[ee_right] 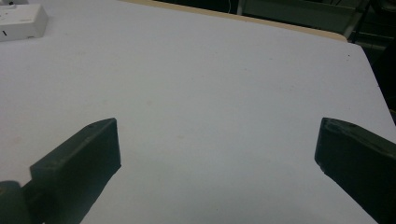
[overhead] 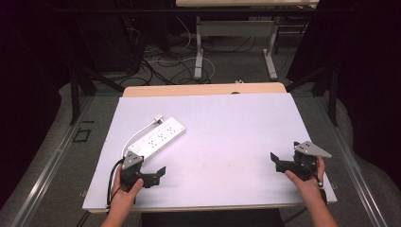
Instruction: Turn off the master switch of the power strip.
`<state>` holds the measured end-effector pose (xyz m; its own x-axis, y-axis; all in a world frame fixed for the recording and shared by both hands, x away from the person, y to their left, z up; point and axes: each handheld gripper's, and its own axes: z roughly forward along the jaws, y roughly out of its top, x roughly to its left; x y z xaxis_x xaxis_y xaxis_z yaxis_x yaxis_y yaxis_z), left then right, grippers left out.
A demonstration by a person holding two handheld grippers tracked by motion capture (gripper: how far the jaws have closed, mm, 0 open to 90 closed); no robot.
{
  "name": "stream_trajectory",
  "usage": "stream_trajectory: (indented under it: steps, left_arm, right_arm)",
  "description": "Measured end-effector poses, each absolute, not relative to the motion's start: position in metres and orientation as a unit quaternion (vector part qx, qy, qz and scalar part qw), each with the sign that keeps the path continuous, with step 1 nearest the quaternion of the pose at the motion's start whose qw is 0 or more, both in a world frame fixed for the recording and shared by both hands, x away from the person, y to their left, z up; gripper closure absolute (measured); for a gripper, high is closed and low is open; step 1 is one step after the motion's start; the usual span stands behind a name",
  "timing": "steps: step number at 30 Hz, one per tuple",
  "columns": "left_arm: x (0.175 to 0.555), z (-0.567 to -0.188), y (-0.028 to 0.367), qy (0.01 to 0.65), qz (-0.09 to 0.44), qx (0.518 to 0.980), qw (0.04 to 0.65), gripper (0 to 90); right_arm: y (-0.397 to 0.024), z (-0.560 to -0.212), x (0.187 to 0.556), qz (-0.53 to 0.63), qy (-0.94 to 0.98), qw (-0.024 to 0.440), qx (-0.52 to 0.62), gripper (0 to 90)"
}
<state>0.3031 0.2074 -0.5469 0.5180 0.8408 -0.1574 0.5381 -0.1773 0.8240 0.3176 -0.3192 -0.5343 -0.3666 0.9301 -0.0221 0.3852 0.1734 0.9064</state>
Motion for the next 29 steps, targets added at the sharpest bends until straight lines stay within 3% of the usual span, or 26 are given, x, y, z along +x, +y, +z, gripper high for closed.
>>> stream_trajectory:
  steps: [29]
  left_arm:
    - [0.3031,-0.5532,0.2039,0.454,0.166,0.76,0.434,0.7]
  right_arm:
    - [-0.3165,-0.5347,0.318,0.433,0.709,0.31,0.462,0.0]
